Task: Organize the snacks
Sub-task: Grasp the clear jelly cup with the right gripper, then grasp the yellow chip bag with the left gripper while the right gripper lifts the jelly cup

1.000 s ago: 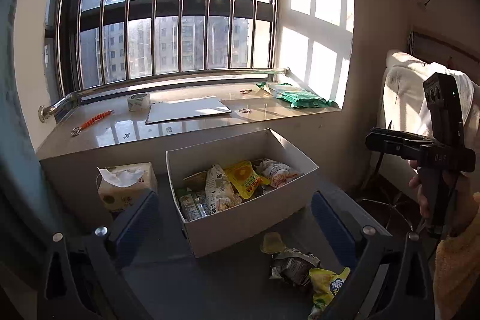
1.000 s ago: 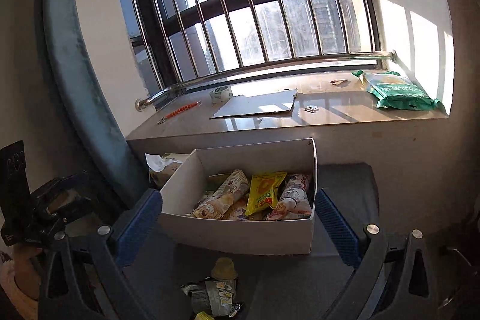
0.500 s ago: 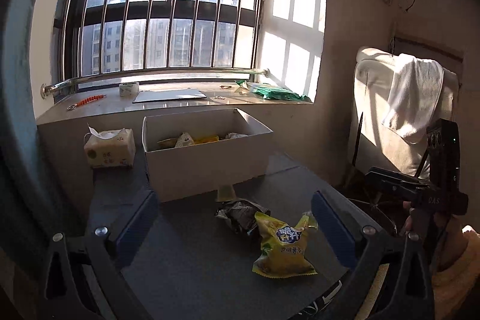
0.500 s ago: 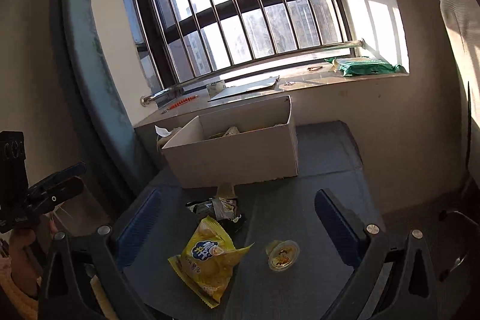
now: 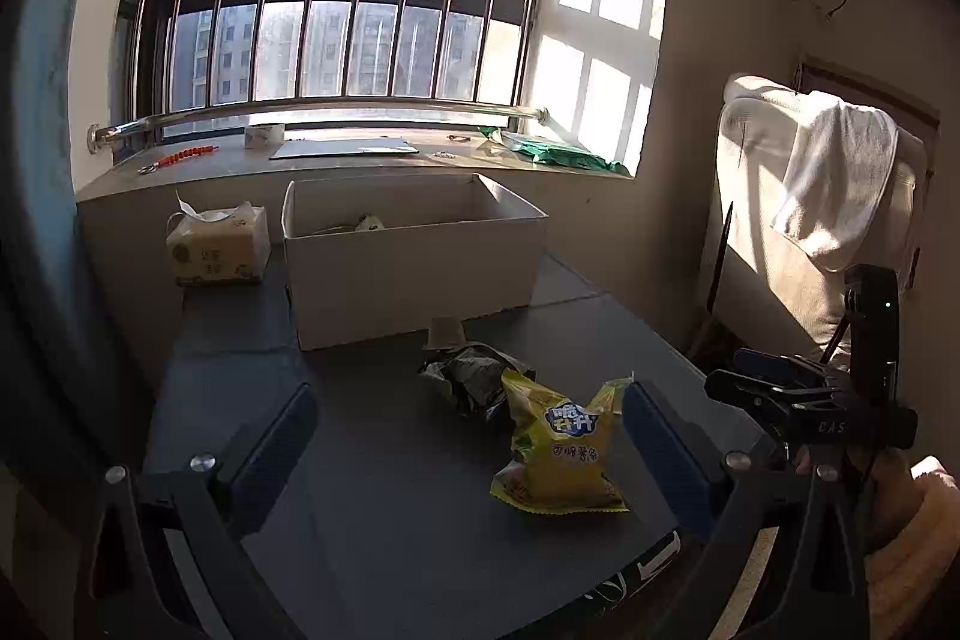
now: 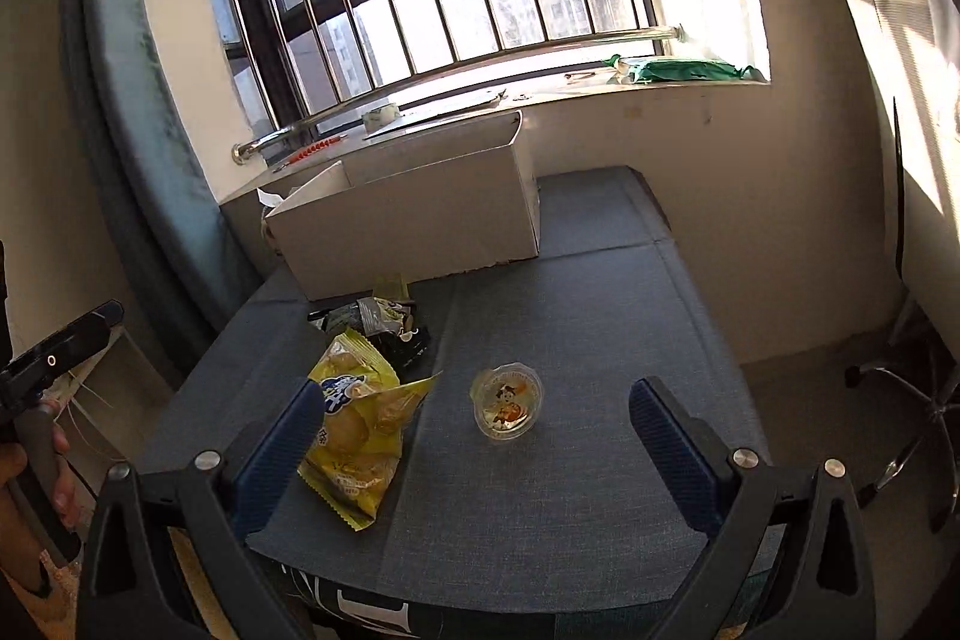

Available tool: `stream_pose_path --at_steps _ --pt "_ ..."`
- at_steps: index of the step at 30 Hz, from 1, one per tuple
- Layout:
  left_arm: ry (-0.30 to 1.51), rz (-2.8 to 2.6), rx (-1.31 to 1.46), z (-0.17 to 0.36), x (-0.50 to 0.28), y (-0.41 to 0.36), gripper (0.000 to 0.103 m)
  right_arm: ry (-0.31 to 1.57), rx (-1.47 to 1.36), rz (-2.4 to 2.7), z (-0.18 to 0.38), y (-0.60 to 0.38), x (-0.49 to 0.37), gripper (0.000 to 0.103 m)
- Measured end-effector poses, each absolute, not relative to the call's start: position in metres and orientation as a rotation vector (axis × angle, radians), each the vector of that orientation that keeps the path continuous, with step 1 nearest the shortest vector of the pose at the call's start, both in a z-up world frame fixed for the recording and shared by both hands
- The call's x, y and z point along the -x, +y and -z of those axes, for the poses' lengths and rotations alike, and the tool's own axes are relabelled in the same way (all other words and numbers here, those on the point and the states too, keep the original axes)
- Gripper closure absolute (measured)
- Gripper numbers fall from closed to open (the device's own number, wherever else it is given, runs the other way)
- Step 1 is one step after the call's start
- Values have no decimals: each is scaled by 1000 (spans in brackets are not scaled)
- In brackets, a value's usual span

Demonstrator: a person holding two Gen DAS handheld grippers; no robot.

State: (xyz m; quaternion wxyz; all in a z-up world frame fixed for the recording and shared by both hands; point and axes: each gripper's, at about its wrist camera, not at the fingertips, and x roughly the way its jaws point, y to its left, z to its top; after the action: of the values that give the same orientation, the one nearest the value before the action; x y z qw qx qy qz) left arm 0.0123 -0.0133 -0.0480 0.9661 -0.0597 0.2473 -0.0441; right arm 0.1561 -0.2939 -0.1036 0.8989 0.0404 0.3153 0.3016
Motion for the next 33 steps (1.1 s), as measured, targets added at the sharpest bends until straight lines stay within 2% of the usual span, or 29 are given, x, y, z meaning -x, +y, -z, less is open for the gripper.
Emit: stream_pose_path --at_steps 12,14,15,16,17,18,33 --pt "591 154 79 72 -24 -39 0 772 182 -763 156 -247 -209 2" --pt "606 165 68 76 -26 -44 0 772 217 -763 162 -240 -212 11" --pt "612 170 63 78 -28 -47 0 769 236 -762 165 -237 -213 28" --pt "617 171 58 79 -29 -49 0 774 263 -736 169 -234 -215 38" --pt "624 175 55 81 -31 -51 0 782 273 -731 172 -233 -216 53" --pt "631 178 54 83 -33 -53 0 779 270 -738 173 -232 -217 55" --pt "814 269 50 120 -97 -89 0 745 100 -741 151 -271 -200 55"
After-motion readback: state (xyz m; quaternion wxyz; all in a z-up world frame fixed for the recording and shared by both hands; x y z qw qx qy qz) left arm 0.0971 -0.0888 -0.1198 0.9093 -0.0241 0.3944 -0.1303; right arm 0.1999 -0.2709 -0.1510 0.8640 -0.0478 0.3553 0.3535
